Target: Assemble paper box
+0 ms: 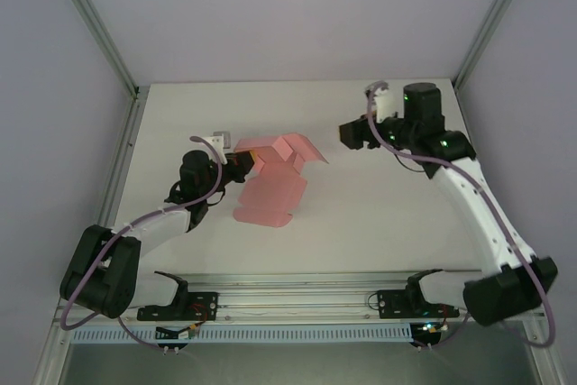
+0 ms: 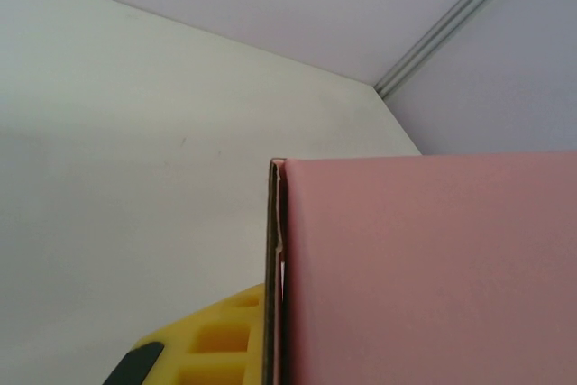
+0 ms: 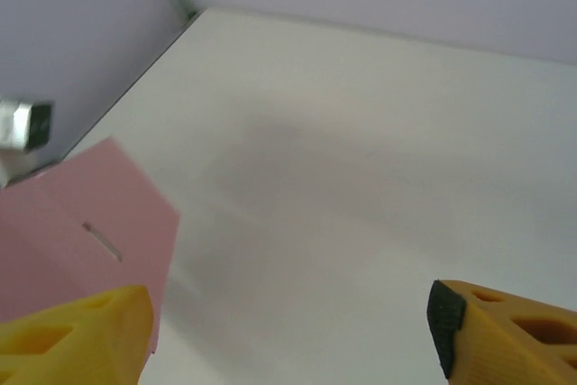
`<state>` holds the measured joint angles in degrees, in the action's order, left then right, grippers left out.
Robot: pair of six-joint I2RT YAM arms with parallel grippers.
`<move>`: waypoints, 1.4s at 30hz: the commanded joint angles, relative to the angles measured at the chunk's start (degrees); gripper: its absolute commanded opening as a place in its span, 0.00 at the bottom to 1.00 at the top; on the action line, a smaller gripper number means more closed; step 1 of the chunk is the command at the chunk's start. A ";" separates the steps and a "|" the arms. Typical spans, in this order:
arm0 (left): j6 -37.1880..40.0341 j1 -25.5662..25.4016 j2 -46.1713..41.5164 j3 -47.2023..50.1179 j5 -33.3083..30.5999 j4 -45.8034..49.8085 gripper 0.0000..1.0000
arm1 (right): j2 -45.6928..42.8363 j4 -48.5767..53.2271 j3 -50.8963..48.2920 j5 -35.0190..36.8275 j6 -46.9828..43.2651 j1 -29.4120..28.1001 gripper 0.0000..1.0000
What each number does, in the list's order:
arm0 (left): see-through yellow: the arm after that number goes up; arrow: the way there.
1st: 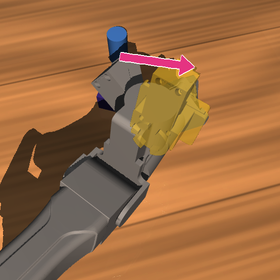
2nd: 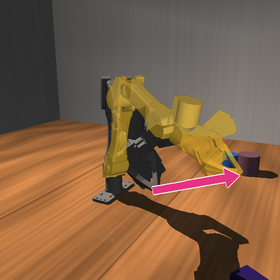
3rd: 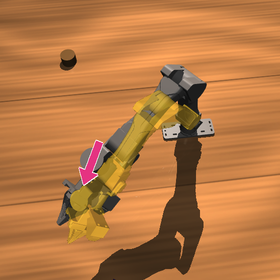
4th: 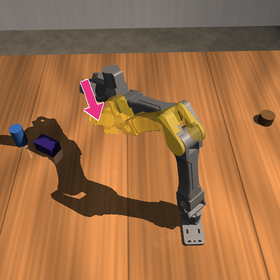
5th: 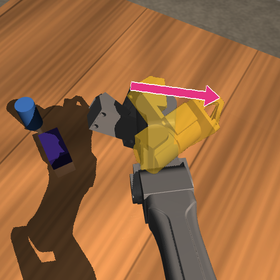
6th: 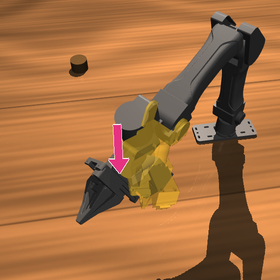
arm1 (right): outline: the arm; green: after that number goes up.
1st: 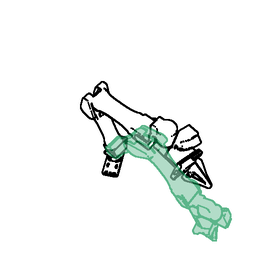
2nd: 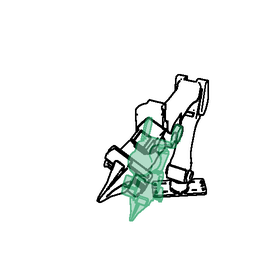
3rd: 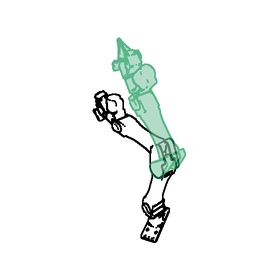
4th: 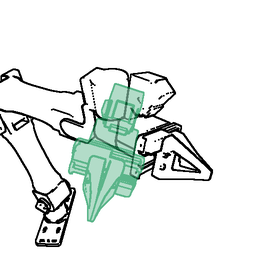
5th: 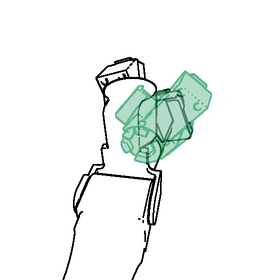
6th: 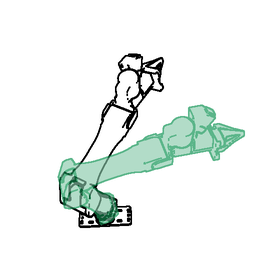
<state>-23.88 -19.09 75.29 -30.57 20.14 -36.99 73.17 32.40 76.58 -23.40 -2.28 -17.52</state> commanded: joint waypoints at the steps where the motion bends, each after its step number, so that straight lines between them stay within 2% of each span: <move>1: 1.78 -0.34 -0.57 -1.99 1.35 1.41 0.00 | 3.72 6.96 3.05 -19.32 -15.48 -0.39 0.74; 3: 2.02 -0.34 -0.82 -2.47 1.16 2.43 0.00 | 5.75 8.51 4.15 -21.50 -19.13 -1.18 0.73; 5: 2.22 -0.33 -0.99 -2.64 1.47 2.49 0.00 | 7.86 10.12 5.61 -20.28 -20.80 -2.35 0.68; 12: 2.24 -0.35 -1.50 -3.47 0.56 3.78 0.00 | 13.17 14.83 9.03 -18.27 -27.23 -7.61 0.62; 15: 1.93 -0.33 -1.20 -3.74 -0.57 4.17 0.00 | 14.52 16.16 9.98 -16.76 -27.93 -9.53 0.58; 21: 1.31 -0.32 0.17 -4.65 -1.55 5.12 0.00 | 16.16 13.98 10.09 -11.79 -26.33 -14.55 0.58; 28: 0.70 -0.34 -0.46 -4.43 -2.47 5.34 0.00 | 17.36 3.44 8.59 6.75 -17.61 -21.64 0.57; 33: 0.63 -0.72 -2.70 -3.62 -4.54 6.16 0.00 | 16.99 -7.46 5.19 25.15 -11.05 -26.79 0.57; 39: 1.26 -2.32 -5.59 -3.50 -7.57 9.10 0.00 | 20.07 -17.50 2.65 46.62 -12.42 -32.84 0.56; 42: 1.31 -3.22 -7.05 -3.57 -10.11 11.46 0.00 | 22.62 -21.90 2.78 55.35 -12.63 -34.11 0.45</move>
<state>-23.09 -19.09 71.33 -33.36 6.74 -24.60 92.51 21.50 80.23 19.14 -15.31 -50.35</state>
